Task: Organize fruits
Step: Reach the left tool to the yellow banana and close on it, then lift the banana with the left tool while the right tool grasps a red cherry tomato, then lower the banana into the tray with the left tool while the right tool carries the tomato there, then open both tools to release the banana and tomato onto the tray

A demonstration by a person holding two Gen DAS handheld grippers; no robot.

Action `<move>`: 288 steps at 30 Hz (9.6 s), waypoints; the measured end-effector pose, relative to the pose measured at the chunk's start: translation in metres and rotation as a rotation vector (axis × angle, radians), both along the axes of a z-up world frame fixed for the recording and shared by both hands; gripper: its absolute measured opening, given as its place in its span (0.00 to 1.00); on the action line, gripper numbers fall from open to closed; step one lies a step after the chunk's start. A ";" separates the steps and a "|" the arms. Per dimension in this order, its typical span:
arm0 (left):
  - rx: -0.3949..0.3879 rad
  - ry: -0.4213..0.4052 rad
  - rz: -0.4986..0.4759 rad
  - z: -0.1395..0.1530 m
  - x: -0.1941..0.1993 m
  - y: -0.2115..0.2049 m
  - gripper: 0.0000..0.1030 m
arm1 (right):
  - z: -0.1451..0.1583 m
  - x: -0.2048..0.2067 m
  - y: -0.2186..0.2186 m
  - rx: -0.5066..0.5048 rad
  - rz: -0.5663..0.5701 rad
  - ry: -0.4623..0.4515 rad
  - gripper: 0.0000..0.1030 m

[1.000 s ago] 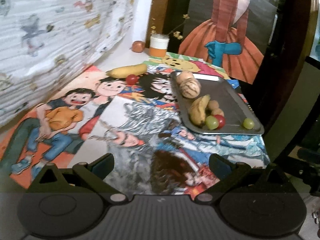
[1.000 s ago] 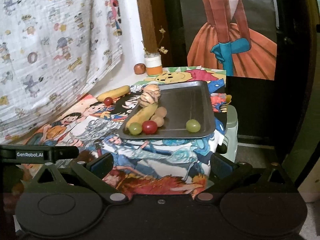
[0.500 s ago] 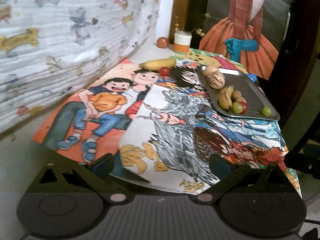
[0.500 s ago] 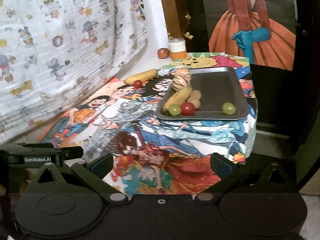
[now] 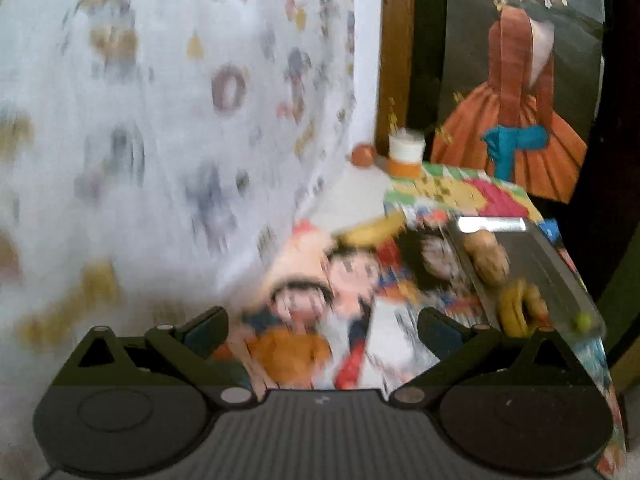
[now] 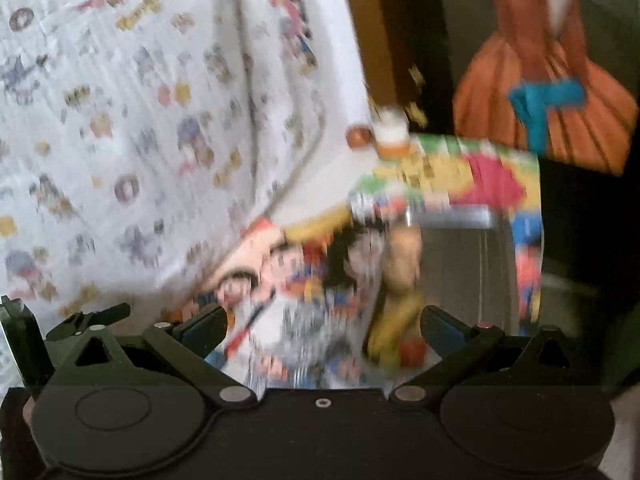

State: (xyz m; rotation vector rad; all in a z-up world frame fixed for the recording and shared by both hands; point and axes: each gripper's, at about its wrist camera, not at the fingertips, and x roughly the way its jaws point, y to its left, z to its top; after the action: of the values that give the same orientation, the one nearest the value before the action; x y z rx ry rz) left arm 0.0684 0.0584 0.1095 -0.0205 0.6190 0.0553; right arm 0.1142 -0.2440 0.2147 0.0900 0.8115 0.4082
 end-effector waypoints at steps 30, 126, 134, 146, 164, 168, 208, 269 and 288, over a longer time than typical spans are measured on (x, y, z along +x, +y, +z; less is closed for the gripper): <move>0.132 0.328 -0.306 -0.055 0.306 -0.055 0.99 | -0.184 0.111 0.088 -0.019 0.094 -0.158 0.97; -0.163 0.434 -0.272 -0.099 0.316 -0.033 0.34 | -0.239 0.153 0.129 -0.035 0.110 -0.135 0.33; -0.184 0.405 -0.252 -0.075 0.299 -0.037 0.34 | -0.227 0.137 0.121 -0.008 0.082 -0.157 0.33; -0.199 0.350 -0.281 -0.039 0.271 -0.065 0.34 | -0.202 0.111 0.079 0.018 -0.025 -0.214 0.33; -0.256 0.340 -0.348 -0.028 0.254 -0.119 0.34 | -0.197 0.091 0.000 0.014 -0.231 -0.238 0.33; -0.265 0.336 -0.357 -0.026 0.255 -0.126 0.34 | -0.197 0.091 -0.015 0.010 -0.267 -0.247 0.33; -0.211 0.390 -0.525 -0.083 0.313 -0.258 0.34 | -0.239 0.139 -0.096 -0.124 -0.292 -0.213 0.33; -0.266 0.375 -0.497 -0.074 0.299 -0.244 0.56 | -0.229 0.129 -0.087 -0.160 -0.296 -0.219 0.69; -0.264 0.187 -0.311 -0.051 0.274 -0.203 1.00 | -0.209 0.116 -0.089 -0.130 -0.372 -0.303 0.93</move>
State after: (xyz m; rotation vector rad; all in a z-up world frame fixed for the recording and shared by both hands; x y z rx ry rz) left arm 0.3421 -0.1447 0.0581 -0.1753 0.8070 -0.3293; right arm 0.2301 -0.3328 0.0062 0.0545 0.5048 0.0145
